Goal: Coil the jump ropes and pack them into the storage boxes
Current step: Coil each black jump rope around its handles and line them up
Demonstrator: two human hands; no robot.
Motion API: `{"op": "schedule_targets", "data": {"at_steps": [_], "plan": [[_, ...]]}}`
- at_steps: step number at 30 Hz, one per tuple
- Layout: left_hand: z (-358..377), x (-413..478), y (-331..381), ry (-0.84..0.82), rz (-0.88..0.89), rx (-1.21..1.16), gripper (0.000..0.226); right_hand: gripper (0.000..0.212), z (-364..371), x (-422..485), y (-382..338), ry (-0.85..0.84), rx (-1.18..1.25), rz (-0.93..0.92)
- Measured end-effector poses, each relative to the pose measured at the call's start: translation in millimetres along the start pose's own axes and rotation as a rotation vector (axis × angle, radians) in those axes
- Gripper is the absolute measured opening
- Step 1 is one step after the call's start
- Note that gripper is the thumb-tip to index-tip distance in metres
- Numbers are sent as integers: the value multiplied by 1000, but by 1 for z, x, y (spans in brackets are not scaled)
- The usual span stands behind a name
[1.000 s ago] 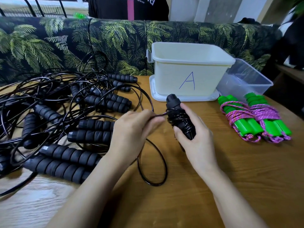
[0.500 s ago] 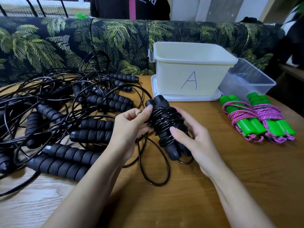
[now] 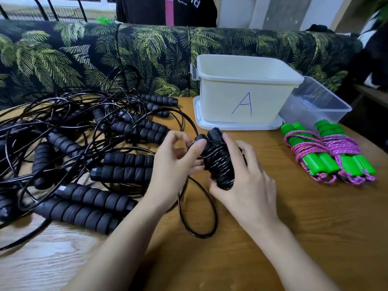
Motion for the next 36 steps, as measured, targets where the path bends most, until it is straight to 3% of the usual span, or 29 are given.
{"op": "schedule_targets", "data": {"at_steps": [5, 12, 15, 19, 24, 29, 32, 36], "plan": [[-10, 5, 3, -97, 71, 133, 24, 95, -3, 1, 7, -83, 11, -41], [-26, 14, 6, -264, -115, 25, 24, 98, -8, 4, 18, -155, 60, -78], [-27, 15, 10, -230, -157, -73, 34, 102, -10, 6, 21, -171, 181, -67], [-25, 14, 12, -249, -137, -83, 17, 103, -11, 6, 21, -163, 156, -83], [-17, 13, 3, -377, -215, -63, 49, 104, -8, 6, 25, -181, -68, -68], [-23, 12, -1, -502, 17, 18, 28, 105, -5, 5, 28, -191, -47, -42], [-20, 12, 1, -420, 125, 96, 14, 104, -4, 5, 29, -205, -46, -16], [-22, 15, 0, -185, 179, 271, 18, 102, 0, 3, 25, -229, -83, 8]]}}
Point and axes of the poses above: each hand's wrist, its own x-axis towards the middle knuckle, its own z-axis out of the palm, y = z × x, the point moved 1 cm from there along x, towards the middle knuckle, and after that the axes turned 4 degrees about z, right-handed, at the moved point
